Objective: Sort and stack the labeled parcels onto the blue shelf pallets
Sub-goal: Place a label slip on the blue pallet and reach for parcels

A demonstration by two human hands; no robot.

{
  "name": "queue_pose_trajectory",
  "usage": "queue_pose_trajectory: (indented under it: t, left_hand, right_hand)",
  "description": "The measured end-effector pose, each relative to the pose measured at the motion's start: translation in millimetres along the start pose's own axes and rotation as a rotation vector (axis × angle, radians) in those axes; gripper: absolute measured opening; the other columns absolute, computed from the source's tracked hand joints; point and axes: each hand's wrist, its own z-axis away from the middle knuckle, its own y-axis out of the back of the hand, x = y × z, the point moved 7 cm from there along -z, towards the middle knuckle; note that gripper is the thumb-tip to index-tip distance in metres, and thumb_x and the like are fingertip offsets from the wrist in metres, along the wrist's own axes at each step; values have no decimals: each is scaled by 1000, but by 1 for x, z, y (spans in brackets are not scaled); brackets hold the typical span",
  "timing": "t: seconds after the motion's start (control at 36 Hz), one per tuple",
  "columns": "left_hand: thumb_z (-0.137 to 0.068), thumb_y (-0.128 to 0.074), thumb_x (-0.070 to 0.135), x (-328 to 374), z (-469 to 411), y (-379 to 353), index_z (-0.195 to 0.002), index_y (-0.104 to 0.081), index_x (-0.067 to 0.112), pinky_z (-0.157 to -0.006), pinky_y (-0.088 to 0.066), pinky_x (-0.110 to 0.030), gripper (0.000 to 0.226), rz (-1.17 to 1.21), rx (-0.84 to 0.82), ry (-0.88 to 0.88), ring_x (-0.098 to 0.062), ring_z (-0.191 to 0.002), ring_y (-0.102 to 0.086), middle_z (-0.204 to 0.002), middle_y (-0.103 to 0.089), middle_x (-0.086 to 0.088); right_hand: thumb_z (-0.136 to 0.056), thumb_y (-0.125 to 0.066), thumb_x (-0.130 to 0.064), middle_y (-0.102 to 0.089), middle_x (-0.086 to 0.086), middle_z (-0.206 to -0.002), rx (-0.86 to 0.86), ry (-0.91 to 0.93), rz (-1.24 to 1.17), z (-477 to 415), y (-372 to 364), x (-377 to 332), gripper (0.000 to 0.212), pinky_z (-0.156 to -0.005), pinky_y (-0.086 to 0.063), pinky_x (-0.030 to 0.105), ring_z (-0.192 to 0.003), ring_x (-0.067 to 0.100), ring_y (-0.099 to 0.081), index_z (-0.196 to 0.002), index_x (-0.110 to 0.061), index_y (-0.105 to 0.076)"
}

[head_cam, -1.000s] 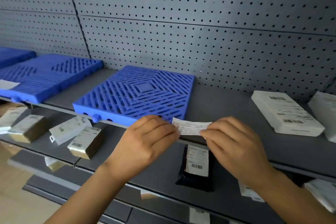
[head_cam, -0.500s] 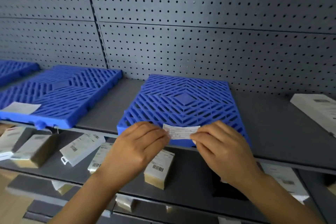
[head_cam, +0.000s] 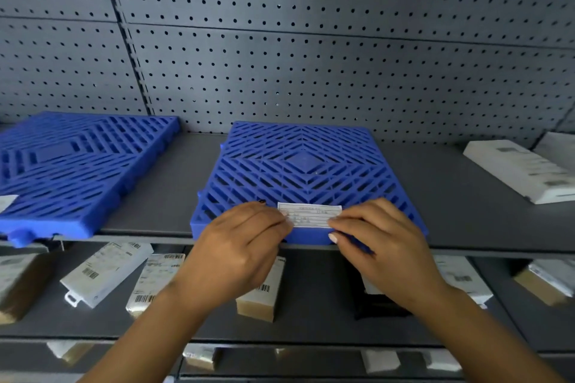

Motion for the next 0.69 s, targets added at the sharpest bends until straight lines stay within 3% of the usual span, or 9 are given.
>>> queue_pose_trajectory:
  t: [0.25,0.42,0.56,0.69]
  left_hand:
    - [-88,-57,12,-3,4,-3,-104,-73,5,-94,-48,-35,23,18,-16,21,-22,-98,-66,-108,-70,-8]
    - [-90,-52,9,-8,4,3,-117,-64,7,-89,-50,-34,30,46,5,97,-24,-101,-64,-120,-65,-11]
    - [-88,-57,11,-10,-7,12,-117,-67,5,-94,-46,-29,31,46,21,127,-21,-105,-62,-122,-64,-9]
    - [-92,-54,21,3,-32,5,-126,-60,6,-99,-44,-34,38,82,-31,109,-23,-113,-58,-129,-59,-10]
  right_hand:
    - [-86,-67,-28,-67,-4,-98,-26,-18,-12,1,-2,5,20,-75,-51,30,-89,14,-58,-100,-15,-73]
    - [-85,-67,-30,-66,-4,-102,-24,-47,-9,2,0,5,25,-79,-50,29,-93,12,-58,-104,-14,-71]
    - [-83,-70,-29,-67,-2,-103,28,-42,14,3,14,4,27,-81,-50,29,-95,13,-59,-105,-12,-71]
    - [-86,-66,-32,-67,2,-105,57,-59,65,9,40,12,29,-88,-48,32,-100,19,-60,-104,-10,-72]
